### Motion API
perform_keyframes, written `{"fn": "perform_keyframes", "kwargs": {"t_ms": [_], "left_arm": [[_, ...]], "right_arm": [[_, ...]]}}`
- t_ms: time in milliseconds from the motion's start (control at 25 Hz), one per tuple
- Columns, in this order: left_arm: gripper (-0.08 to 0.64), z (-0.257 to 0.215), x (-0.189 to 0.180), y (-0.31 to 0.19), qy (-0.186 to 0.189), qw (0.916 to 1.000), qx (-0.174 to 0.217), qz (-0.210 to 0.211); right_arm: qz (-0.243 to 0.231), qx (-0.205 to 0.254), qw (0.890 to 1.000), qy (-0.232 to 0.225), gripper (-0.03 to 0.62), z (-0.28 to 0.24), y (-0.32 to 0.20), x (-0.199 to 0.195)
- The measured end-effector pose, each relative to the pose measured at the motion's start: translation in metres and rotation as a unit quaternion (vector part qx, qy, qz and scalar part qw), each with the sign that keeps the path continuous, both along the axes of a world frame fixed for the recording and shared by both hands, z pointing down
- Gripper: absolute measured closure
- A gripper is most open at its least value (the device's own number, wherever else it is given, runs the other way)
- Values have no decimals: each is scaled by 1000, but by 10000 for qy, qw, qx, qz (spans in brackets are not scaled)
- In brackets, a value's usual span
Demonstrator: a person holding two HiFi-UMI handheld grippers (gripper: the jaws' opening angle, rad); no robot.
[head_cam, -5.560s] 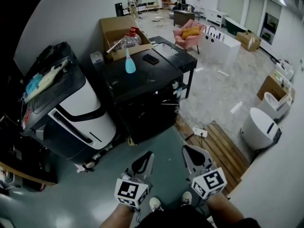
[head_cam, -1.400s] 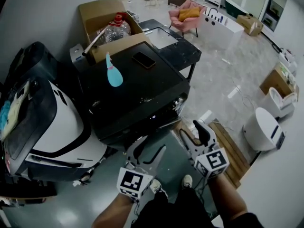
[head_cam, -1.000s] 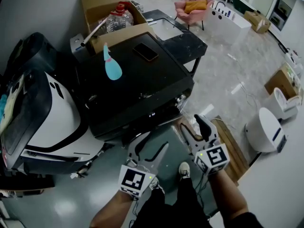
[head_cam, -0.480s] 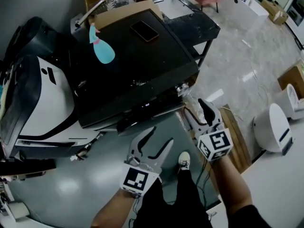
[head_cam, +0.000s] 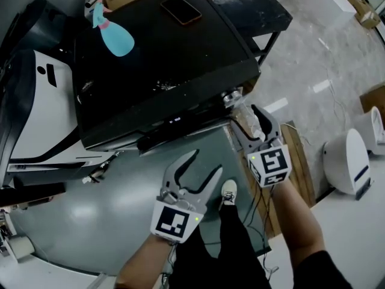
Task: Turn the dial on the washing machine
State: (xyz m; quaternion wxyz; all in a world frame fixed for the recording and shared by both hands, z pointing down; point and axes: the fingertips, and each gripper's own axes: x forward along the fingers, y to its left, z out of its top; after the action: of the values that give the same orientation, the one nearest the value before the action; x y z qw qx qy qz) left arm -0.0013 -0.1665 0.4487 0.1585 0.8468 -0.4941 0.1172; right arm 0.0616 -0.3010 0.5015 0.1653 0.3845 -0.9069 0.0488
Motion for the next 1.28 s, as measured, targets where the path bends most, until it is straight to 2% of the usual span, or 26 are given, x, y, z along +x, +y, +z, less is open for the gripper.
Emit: {"fn": "perform_keyframes", "kwargs": {"t_ms": [200, 400, 600, 1000, 1120, 1280], "left_arm": [[336, 21, 2, -2, -13, 9999, -135, -101], [336, 32, 1, -4, 5, 9995, -222, -211], [336, 38, 2, -7, 29, 9995, -233, -226], [336, 42, 2, -9, 90, 9993, -278, -226], [336, 44, 3, -7, 154, 9991, -311, -230], [336, 44, 6, -4, 208, 9990, -322, -220]], "right_arm": [[-186, 171, 9986, 468, 305, 21, -19, -9], [-439, 708, 9928, 861, 293, 28, -34, -16], [-486, 756, 9894, 1145, 293, 40, -37, -19], [-363, 762, 9908, 1061, 347, 46, -40, -26], [-335, 620, 9944, 782, 351, 44, -41, -27], [-146, 39, 9998, 134, 352, 45, -42, -23]]}}
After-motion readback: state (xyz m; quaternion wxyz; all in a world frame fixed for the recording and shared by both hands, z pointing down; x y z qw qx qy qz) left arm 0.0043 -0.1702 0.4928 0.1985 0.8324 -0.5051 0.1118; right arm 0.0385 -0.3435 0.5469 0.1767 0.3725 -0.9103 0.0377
